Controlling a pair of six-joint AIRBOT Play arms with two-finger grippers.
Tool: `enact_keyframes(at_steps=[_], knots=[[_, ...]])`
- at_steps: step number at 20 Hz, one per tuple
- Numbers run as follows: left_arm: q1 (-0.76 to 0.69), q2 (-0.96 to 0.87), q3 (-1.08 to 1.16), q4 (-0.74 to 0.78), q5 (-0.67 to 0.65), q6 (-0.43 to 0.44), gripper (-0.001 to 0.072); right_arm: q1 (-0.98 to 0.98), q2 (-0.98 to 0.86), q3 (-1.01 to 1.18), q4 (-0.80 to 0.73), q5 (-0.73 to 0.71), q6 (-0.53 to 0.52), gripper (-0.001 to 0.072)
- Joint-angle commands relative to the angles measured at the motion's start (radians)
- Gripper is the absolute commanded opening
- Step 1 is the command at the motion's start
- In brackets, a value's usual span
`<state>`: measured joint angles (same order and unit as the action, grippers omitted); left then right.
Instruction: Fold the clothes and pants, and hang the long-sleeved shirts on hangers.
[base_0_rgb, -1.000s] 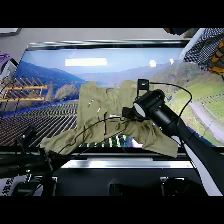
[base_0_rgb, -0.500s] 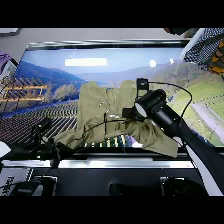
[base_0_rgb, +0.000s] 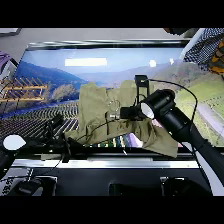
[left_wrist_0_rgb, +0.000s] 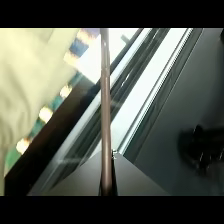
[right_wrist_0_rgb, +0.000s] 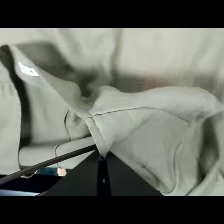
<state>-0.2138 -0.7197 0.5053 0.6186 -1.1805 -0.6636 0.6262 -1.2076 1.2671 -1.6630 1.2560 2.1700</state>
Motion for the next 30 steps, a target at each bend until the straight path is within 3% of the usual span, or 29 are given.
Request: enact_keyframes(at_steps=[1,10,18,23,26,29,30], knots=[[-0.077,-0.042,0.0,-0.036,0.121,0.013,0.0014,0.0,0.018,0.001,0.055,-0.003,-0.043,0.0032],[-0.169,-0.128,0.0,-0.131,0.293,0.04,0.0015,0.0,0.094,0.001,0.073,-0.016,-0.045,0.0032],[-0.211,-0.18,0.0,-0.253,0.33,0.139,0.0015,0.001,0.097,0.001,0.108,-0.046,-0.065,0.0032],[-0.218,-0.193,0.004,-0.283,0.352,0.145,0.0015,0.0,0.095,0.001,0.103,-0.063,-0.065,0.0037],[-0.218,-0.193,0.004,-0.283,0.352,0.145,0.0015,0.0,0.095,0.001,0.095,-0.06,-0.063,0.0322],[-0.218,-0.193,0.004,-0.283,0.352,0.145,0.0015,0.0,0.101,0.001,0.087,-0.059,-0.035,0.0335],[-0.218,-0.193,0.004,-0.283,0.352,0.145,0.0015,0.0,0.109,0.001,0.073,-0.06,-0.007,0.0388]])
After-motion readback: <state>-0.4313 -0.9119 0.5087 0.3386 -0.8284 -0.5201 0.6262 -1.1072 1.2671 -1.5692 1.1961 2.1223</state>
